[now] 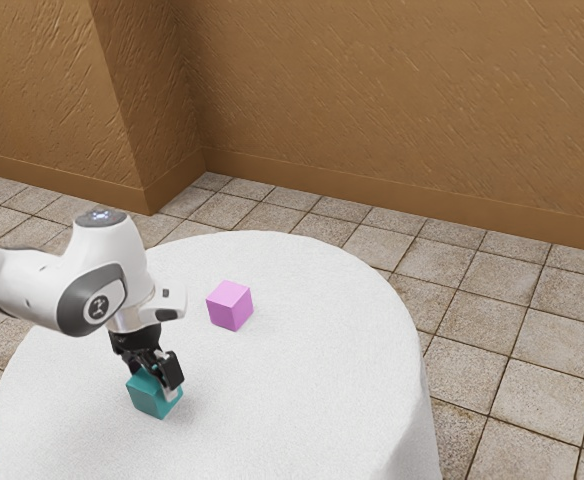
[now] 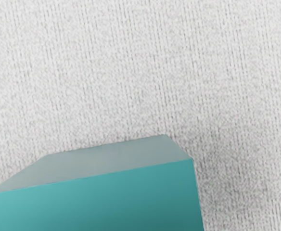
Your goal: Pick up the blue block with one arm, and put the blue block on the pink block with one arm
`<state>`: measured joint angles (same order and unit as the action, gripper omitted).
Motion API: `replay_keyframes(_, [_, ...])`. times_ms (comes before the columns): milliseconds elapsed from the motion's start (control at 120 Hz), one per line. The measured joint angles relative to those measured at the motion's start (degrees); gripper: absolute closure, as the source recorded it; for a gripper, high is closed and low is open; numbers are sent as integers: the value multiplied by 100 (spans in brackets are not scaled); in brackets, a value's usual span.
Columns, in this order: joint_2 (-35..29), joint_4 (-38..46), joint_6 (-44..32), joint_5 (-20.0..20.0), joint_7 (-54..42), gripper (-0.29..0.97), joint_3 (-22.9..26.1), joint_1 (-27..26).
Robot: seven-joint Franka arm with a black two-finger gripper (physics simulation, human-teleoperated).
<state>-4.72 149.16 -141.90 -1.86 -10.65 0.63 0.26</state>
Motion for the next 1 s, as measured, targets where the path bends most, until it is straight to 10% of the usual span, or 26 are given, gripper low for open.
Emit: replay_keyframes(1000, [207,-7,-197,23,215,30,1,1])
